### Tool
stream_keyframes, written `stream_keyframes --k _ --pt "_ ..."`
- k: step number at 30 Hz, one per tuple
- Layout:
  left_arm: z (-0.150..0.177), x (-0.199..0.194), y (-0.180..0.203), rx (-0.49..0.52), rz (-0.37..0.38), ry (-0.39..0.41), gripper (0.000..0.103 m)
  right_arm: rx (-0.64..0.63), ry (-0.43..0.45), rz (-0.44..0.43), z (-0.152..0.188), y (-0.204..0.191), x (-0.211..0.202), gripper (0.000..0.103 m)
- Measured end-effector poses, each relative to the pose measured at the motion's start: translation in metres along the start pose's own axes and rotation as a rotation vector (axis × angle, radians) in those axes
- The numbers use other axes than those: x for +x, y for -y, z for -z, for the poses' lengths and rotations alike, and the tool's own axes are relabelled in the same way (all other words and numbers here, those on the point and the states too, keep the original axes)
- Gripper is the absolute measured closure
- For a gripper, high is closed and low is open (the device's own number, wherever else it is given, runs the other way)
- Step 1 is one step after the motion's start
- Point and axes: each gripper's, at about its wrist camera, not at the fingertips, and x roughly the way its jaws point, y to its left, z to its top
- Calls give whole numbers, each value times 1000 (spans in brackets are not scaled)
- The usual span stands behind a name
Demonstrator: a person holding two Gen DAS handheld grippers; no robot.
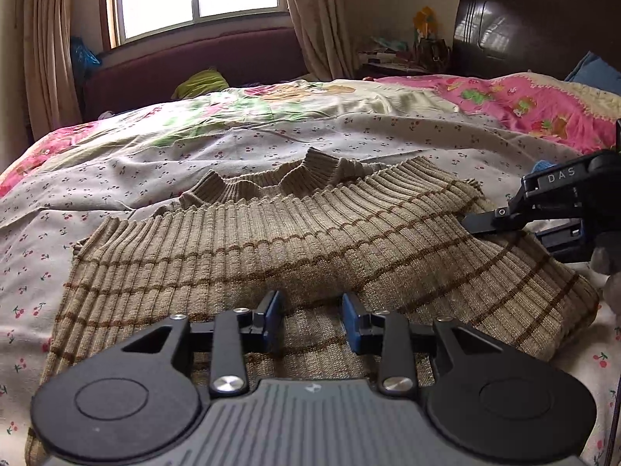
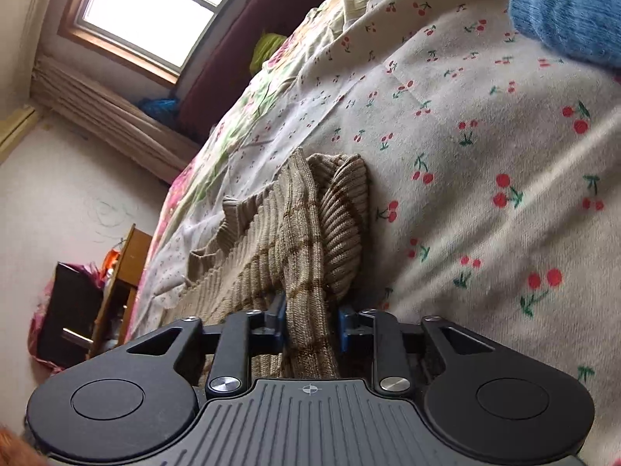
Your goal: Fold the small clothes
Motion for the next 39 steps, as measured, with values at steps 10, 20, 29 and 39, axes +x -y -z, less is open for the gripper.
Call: stream_keyframes --k 10,20,29,39 --pt "-6 -9 -19 -63 118 -20 59 -172 1 99 -5 -112 -12 84" --pt "11 -99 -106 -275 117 86 57 -450 -131 226 54 -258 88 83" --pt "36 -119 -151 -441 104 98 56 -572 -277 304 106 -286 156 75" --pt "38 -124 -147 -436 149 125 50 -573 -286 265 90 -282 153 72"
